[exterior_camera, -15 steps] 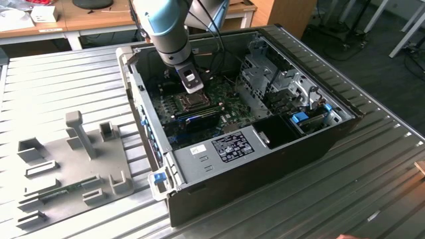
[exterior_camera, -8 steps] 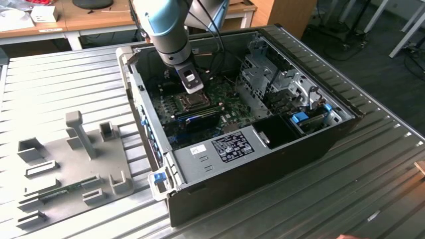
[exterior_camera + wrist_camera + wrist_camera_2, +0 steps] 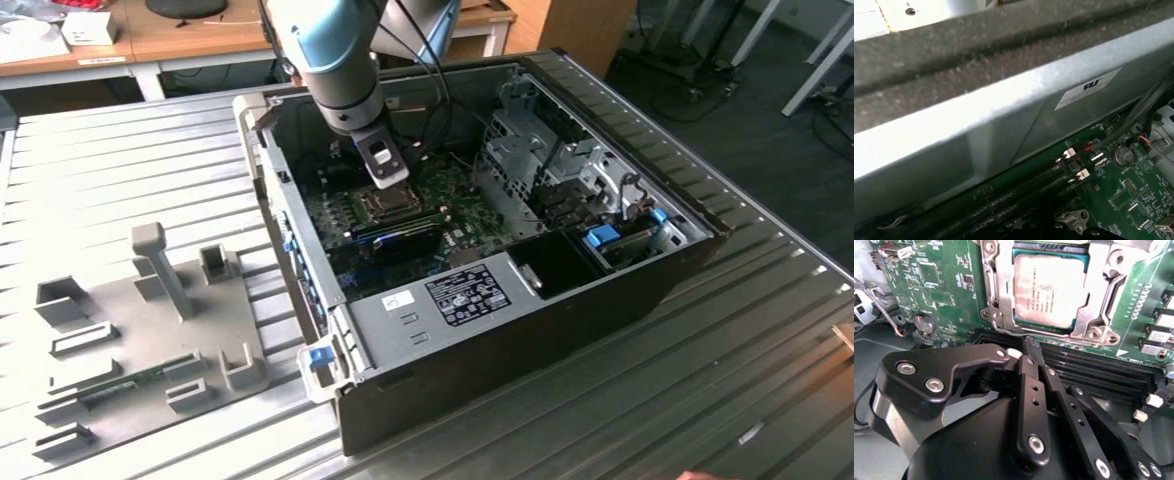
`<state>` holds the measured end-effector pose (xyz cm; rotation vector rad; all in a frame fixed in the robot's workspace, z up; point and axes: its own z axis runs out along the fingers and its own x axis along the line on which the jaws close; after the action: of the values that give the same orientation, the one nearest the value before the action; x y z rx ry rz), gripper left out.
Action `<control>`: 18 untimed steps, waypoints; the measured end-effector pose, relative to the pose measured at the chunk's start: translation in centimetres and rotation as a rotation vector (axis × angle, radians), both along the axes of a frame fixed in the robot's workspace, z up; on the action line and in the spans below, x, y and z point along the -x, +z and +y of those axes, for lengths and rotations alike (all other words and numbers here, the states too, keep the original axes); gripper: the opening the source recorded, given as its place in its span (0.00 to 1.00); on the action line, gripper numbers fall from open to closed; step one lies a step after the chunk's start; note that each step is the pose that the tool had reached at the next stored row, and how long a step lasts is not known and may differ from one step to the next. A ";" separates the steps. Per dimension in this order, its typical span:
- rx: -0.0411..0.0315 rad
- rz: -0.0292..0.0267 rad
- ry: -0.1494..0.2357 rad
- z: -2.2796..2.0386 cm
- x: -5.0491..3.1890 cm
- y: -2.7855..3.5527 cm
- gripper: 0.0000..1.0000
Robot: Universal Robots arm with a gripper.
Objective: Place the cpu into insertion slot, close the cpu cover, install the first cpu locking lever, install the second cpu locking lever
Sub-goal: 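Install the first cpu locking lever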
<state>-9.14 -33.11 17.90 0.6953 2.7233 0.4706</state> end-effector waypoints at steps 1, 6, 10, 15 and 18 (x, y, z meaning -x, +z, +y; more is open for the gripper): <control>0.0001 0.0000 0.000 0.00 0.00 0.00 0.10; -0.0002 -0.0001 0.000 0.00 0.00 0.03 0.10; -0.0025 -0.0023 0.000 0.07 -0.06 0.29 0.10; -0.0021 -0.0017 0.000 0.07 -0.06 0.75 0.10; -0.0020 -0.0017 0.000 0.07 -0.06 0.88 0.10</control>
<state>-9.08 -33.03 18.79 0.6951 2.7216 0.4738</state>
